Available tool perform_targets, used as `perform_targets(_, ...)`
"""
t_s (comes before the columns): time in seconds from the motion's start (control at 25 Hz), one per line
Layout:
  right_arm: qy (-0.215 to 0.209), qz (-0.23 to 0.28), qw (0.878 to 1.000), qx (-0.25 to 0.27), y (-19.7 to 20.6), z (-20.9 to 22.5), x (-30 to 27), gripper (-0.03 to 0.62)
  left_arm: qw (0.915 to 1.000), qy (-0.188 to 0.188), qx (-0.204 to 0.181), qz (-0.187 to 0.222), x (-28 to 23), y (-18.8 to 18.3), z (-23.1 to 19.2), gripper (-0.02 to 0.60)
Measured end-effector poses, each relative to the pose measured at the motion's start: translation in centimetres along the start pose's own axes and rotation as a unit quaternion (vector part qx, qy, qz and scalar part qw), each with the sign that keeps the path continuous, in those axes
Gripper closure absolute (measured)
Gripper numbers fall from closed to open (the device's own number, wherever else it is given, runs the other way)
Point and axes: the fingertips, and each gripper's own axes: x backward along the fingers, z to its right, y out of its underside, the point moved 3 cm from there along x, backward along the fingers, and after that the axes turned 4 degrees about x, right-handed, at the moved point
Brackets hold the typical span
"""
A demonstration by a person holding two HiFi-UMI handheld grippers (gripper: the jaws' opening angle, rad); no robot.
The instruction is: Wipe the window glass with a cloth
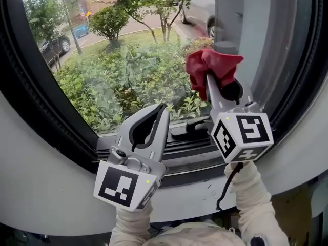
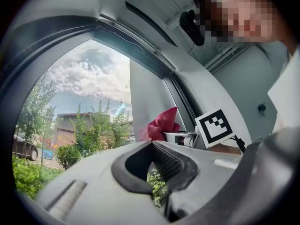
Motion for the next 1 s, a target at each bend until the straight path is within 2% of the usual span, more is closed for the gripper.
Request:
perform_targets(0.52,-0.013,0.008,1.000,-0.008,-1.3,-9.6,-2.4,0.479,0.9999,-0.011,-0.002,0.001,6.3,-0.9,-5.4,0.581)
perform_targets(0.8,-0.032,0.008,0.999,0.001,-2.5,-12.3,-3.0,0.477,0.9999,-0.013,0.004,0.007,7.7,-1.6,-6.1,0.581)
perform_targets(1.0,-0.033,-0.003,0.999,0.014,0.0,-13.1,-2.2,0.479,0.9999,-0.014,0.007,0.002,7.9,-1.1,-5.8,0.581)
